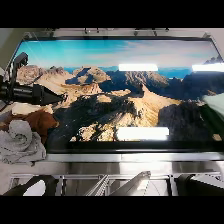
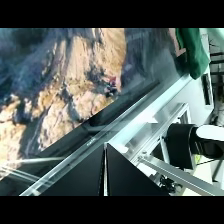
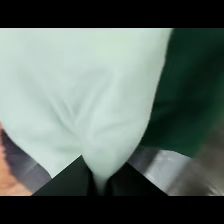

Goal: Fold the shirts.

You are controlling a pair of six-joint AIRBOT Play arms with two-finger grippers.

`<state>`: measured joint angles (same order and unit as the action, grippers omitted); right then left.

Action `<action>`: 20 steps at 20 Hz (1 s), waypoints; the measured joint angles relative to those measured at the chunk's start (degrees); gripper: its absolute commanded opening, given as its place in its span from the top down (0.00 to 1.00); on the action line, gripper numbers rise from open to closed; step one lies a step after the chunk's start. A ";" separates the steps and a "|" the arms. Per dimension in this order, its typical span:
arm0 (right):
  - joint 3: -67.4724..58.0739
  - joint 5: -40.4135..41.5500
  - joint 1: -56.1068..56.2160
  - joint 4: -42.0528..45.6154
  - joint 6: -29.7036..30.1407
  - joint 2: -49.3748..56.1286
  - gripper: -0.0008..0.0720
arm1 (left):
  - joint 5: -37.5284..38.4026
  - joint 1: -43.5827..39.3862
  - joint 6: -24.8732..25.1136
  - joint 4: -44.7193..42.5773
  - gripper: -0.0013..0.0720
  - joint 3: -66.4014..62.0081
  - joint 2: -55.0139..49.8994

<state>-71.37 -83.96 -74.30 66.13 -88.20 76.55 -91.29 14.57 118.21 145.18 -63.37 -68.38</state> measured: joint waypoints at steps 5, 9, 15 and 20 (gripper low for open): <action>5.44 0.28 -4.61 2.82 2.38 0.68 0.02 | -0.04 0.00 -0.04 0.00 0.95 0.00 -3.02; 6.51 -1.22 -3.96 -1.07 2.29 -0.74 0.05 | -0.15 0.00 -0.04 0.26 0.95 0.00 -4.13; 6.91 -5.92 12.26 -13.42 2.43 -8.66 0.96 | 0.22 -1.40 0.02 0.15 0.95 0.00 1.07; 12.13 -1.09 38.95 -18.03 7.78 -24.41 0.96 | 4.85 -7.06 -0.11 -3.13 0.95 5.68 12.55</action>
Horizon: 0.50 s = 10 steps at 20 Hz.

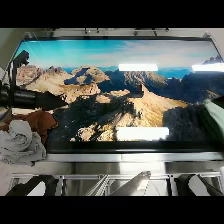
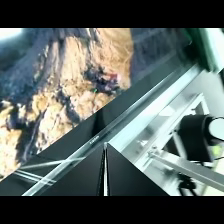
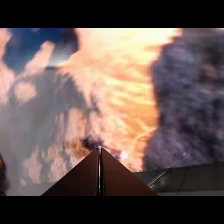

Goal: Fold the shirts.

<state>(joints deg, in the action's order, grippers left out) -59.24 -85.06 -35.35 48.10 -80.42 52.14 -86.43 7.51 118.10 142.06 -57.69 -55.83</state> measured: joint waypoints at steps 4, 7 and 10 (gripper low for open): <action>14.23 13.70 18.82 0.72 2.62 -16.76 0.96 | 6.05 -5.40 -1.97 -0.94 0.95 10.10 9.46; 22.88 23.04 26.53 1.25 3.41 -24.74 0.96 | 11.26 -8.68 -3.69 -1.27 0.95 16.20 15.82; 26.18 26.53 29.42 0.31 3.78 -26.58 0.96 | 13.68 -10.03 -5.18 -1.49 0.95 19.34 19.32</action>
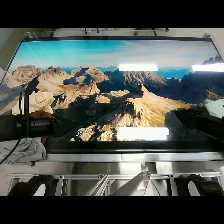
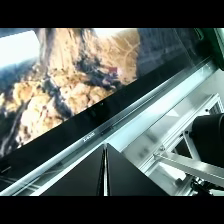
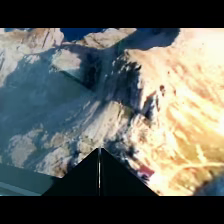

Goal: Fold the shirts.

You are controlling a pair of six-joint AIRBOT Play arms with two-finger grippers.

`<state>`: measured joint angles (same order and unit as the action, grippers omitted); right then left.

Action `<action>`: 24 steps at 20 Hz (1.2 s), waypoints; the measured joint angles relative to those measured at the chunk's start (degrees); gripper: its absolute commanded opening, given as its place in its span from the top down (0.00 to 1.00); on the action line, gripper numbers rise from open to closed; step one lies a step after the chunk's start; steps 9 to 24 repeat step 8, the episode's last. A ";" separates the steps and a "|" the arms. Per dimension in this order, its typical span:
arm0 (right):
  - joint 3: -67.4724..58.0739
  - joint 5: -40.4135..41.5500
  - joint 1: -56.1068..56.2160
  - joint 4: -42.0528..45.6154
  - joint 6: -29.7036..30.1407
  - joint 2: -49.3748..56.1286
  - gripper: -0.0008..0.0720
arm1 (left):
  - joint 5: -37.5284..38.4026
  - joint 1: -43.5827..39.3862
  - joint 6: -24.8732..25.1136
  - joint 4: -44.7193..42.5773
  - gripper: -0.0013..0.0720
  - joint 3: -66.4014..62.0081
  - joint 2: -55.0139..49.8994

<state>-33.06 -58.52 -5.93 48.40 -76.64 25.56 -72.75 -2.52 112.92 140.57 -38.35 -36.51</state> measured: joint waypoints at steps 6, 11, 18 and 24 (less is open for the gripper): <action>1.73 -0.26 1.49 -2.82 0.20 1.07 0.96 | 1.84 -0.68 -1.11 0.02 0.95 1.64 1.88; 1.86 -0.31 1.62 -3.08 0.20 1.20 0.96 | 2.01 -0.74 -1.31 0.02 0.95 1.77 2.01; 1.86 -0.31 1.62 -3.08 0.20 1.20 0.96 | 2.01 -0.74 -1.31 0.02 0.95 1.77 2.01; 1.86 -0.31 1.62 -3.08 0.20 1.20 0.96 | 2.01 -0.74 -1.31 0.02 0.95 1.77 2.01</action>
